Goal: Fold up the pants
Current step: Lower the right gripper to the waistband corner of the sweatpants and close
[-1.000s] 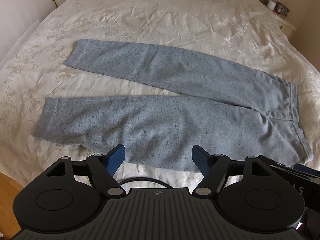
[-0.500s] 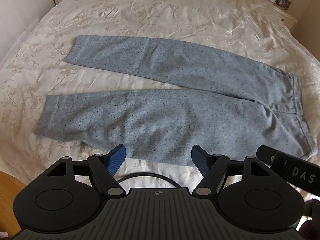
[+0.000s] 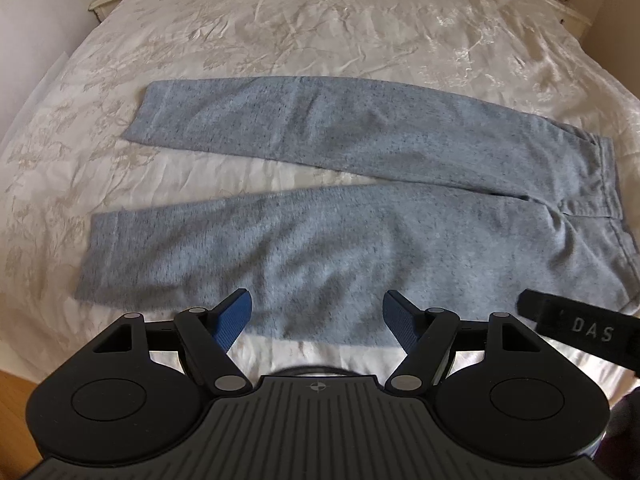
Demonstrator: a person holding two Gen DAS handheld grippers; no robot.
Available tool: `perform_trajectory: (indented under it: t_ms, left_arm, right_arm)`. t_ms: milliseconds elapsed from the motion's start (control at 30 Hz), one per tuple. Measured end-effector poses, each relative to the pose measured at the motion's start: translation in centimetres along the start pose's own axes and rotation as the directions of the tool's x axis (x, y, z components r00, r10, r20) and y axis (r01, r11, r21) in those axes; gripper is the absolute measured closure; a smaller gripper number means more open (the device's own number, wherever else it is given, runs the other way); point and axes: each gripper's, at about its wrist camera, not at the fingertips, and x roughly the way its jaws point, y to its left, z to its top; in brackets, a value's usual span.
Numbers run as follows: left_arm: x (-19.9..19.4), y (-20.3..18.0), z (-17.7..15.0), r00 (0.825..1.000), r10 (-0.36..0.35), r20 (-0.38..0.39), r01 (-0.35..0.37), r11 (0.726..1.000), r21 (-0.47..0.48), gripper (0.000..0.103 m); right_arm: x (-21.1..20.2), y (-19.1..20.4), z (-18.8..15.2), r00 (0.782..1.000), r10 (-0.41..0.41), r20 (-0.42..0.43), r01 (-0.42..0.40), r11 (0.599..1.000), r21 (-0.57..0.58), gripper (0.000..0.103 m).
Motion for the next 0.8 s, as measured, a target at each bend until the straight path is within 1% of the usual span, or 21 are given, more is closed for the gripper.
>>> perform_trajectory:
  t_ms: [67, 100, 133, 167, 200, 233, 267, 300, 333, 367, 400, 433, 500, 567, 600, 700, 800]
  left_arm:
    - [0.8, 0.3, 1.0, 1.000, -0.001, -0.009, 0.002, 1.000, 0.015, 0.031]
    - [1.1, 0.5, 1.4, 1.000, -0.004, -0.012, 0.005, 1.000, 0.021, 0.031]
    - [1.5, 0.6, 1.8, 1.000, -0.008, -0.018, 0.009, 1.000, 0.030, 0.031]
    - [2.0, 0.8, 2.3, 1.000, -0.016, -0.023, 0.017, 0.999, 0.038, 0.031]
    - [2.5, 1.0, 2.9, 0.999, -0.027, -0.028, 0.028, 0.999, 0.045, 0.032]
    - [2.9, 1.3, 3.4, 0.999, -0.037, -0.031, 0.039, 0.998, 0.051, 0.036]
    - [3.4, 1.6, 4.0, 0.998, -0.048, -0.035, 0.050, 0.997, 0.060, 0.039]
    - [3.8, 1.7, 4.5, 0.998, -0.053, -0.037, 0.055, 0.996, 0.067, 0.039]
    - [4.3, 1.9, 5.0, 0.998, -0.053, -0.038, 0.056, 0.996, 0.075, 0.039]
    - [4.8, 2.0, 5.6, 0.998, -0.050, -0.039, 0.054, 0.995, 0.085, 0.039]
    - [5.3, 2.1, 6.0, 0.998, -0.049, -0.042, 0.053, 0.994, 0.095, 0.039]
    - [6.0, 2.2, 6.5, 0.997, -0.053, -0.049, 0.057, 0.993, 0.103, 0.041]
    - [7.2, 2.4, 7.5, 0.995, -0.062, -0.073, 0.070, 0.991, 0.111, 0.043]
    - [8.5, 2.7, 8.5, 0.993, -0.073, -0.096, 0.085, 0.989, 0.117, 0.049]
    - [9.0, 2.8, 8.9, 0.993, -0.072, -0.099, 0.084, 0.989, 0.119, 0.049]
    - [10.3, 2.8, 10.2, 0.995, -0.053, -0.089, 0.064, 0.990, 0.124, 0.049]
    - [11.4, 3.0, 11.9, 0.997, -0.022, -0.079, 0.030, 0.995, 0.094, 0.050]
  right_arm:
    - [0.6, 0.6, 0.9, 1.000, -0.013, -0.008, 0.013, 1.000, -0.018, 0.019]
    - [1.0, 0.9, 1.4, 1.000, -0.011, -0.016, 0.011, 1.000, -0.016, 0.022]
    - [1.4, 1.0, 1.9, 1.000, 0.001, -0.029, -0.001, 1.000, -0.007, 0.025]
    - [1.9, 1.1, 2.5, 0.998, 0.025, -0.050, -0.025, 1.000, 0.011, 0.031]
    - [2.5, 1.2, 3.1, 0.997, 0.048, -0.062, -0.046, 0.998, 0.033, 0.033]
    - [2.9, 1.3, 3.8, 0.997, 0.048, -0.064, -0.045, 0.998, 0.047, 0.033]
    - [3.4, 1.6, 4.4, 0.998, 0.030, -0.063, -0.027, 0.999, 0.045, 0.033]
    - [3.9, 1.9, 5.0, 0.998, 0.006, -0.069, -0.003, 0.999, 0.037, 0.034]
    - [4.5, 2.1, 5.7, 0.997, -0.007, -0.079, 0.010, 0.999, 0.032, 0.037]
    - [4.9, 2.5, 6.2, 0.996, -0.012, -0.093, 0.015, 0.999, 0.035, 0.048]
    - [5.4, 2.7, 6.7, 0.994, -0.014, -0.110, 0.018, 0.999, 0.041, 0.053]
    - [6.1, 2.7, 7.3, 0.992, -0.010, -0.128, 0.016, 0.998, 0.053, 0.053]
    - [7.0, 2.8, 8.4, 0.991, -0.005, -0.136, 0.015, 0.997, 0.071, 0.053]
    - [7.6, 2.7, 9.7, 0.992, -0.014, -0.124, 0.023, 0.997, 0.073, 0.053]
    - [7.9, 2.5, 10.5, 0.993, -0.013, -0.114, 0.022, 0.997, 0.079, 0.053]
    - [9.2, 1.9, 13.5, 0.995, -0.001, -0.095, 0.011, 0.995, 0.103, 0.053]
    - [11.1, 1.4, 17.8, 0.997, 0.026, -0.067, -0.018, 0.992, 0.122, 0.052]
